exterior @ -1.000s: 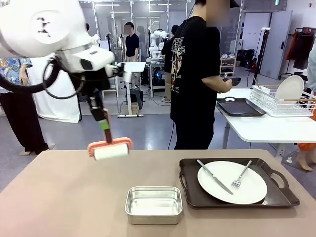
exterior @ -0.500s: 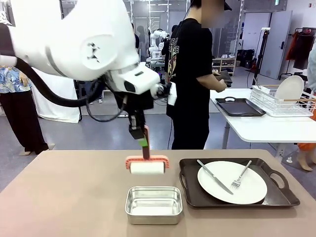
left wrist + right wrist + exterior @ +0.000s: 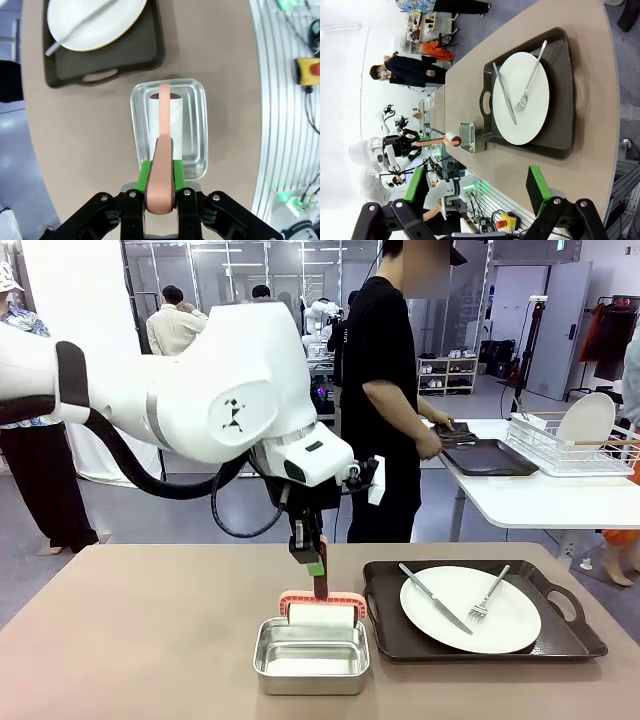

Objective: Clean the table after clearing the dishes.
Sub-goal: Place the Lint Roller back on top of the Airtight Container.

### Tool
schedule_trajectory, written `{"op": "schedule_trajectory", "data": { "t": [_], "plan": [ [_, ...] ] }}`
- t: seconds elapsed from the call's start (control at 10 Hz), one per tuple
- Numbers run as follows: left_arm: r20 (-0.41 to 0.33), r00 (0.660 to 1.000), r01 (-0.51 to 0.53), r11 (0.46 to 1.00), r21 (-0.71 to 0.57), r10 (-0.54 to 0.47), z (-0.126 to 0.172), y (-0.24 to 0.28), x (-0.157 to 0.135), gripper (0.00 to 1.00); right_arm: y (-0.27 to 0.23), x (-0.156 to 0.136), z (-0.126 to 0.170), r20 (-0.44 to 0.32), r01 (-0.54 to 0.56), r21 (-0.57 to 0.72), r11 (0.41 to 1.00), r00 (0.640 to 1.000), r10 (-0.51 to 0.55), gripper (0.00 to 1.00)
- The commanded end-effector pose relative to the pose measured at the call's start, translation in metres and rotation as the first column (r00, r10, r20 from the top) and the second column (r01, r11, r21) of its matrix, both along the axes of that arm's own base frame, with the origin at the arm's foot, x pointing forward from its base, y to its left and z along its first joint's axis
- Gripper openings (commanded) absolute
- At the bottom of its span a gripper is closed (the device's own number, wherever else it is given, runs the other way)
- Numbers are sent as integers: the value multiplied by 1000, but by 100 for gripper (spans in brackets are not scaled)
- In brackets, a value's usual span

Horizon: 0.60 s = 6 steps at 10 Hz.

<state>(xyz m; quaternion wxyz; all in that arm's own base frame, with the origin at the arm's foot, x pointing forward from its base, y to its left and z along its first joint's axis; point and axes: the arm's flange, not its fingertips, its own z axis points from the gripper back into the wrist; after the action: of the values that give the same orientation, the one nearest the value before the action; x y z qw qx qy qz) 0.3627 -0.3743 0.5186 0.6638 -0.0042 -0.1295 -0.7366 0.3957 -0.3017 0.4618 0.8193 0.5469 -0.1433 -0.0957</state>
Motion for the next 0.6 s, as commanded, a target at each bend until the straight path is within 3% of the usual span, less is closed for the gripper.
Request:
{"op": "schedule_trajectory", "data": {
  "t": [0.0,0.2,0.5],
  "plan": [
    [17,1000,-8,1000,-1,8,-19,7,5,21,2,-1,3,-6,7,1,1000,1000,-7,100],
    [73,997,-27,1000,5,27,-41,9,15,21,2,-1,3,-6,7,1,1000,1000,-7,100],
    [2,998,-58,998,-3,58,-57,9,29,21,2,-1,3,-6,7,1,1000,1000,-7,100]
  ]
}}
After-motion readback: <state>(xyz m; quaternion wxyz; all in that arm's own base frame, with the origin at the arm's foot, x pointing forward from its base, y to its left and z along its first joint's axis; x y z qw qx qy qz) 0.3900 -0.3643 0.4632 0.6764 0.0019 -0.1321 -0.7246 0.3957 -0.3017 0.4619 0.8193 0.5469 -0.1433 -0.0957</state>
